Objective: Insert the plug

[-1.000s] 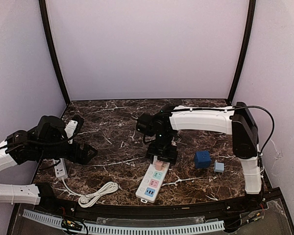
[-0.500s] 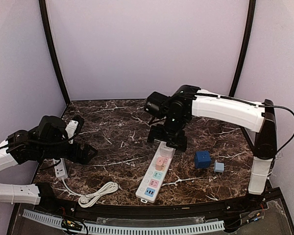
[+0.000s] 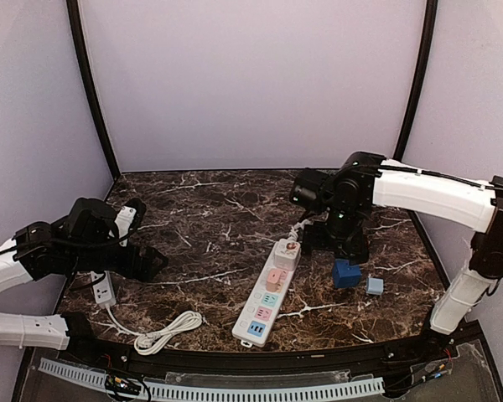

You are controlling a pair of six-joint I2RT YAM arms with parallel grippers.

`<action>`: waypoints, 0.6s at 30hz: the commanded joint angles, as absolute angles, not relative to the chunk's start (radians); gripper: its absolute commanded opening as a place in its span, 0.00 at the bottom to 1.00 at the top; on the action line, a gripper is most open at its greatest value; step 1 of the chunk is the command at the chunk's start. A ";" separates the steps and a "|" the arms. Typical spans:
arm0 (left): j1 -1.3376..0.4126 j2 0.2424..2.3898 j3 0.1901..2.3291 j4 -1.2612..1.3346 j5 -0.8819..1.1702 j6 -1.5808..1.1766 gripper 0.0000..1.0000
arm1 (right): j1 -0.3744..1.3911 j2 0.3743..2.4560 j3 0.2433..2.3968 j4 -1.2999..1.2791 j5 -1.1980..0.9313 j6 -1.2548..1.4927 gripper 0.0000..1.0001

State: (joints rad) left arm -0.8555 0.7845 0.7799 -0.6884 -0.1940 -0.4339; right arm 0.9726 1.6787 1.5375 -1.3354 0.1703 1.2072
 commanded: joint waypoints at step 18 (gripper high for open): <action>-0.850 0.794 0.779 -0.712 -0.194 -0.448 0.99 | 0.826 1.573 1.262 -1.161 0.219 0.838 0.94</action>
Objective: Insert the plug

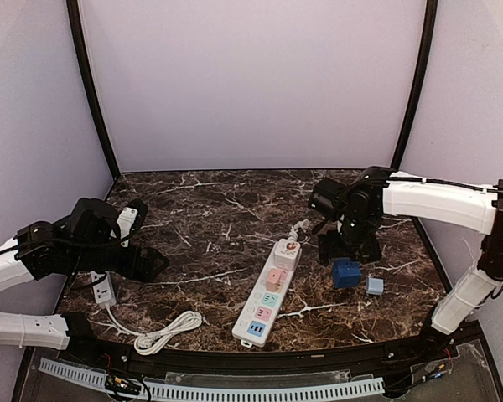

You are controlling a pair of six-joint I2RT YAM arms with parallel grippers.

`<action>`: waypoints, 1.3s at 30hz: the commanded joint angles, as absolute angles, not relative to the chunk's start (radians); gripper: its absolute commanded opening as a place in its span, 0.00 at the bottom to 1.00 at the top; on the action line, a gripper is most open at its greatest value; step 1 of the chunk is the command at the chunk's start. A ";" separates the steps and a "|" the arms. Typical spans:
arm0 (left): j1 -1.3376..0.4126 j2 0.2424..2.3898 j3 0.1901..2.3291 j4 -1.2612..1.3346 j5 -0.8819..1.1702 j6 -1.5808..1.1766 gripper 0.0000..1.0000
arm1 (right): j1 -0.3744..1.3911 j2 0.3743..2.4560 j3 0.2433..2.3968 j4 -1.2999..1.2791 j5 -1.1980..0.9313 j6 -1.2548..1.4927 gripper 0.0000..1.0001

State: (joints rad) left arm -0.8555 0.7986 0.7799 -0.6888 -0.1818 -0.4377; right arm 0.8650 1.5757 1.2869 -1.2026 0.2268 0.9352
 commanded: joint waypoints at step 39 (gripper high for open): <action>-0.851 0.785 0.782 -0.715 -0.193 -0.447 0.99 | 0.698 1.770 1.240 -1.068 0.142 0.688 0.45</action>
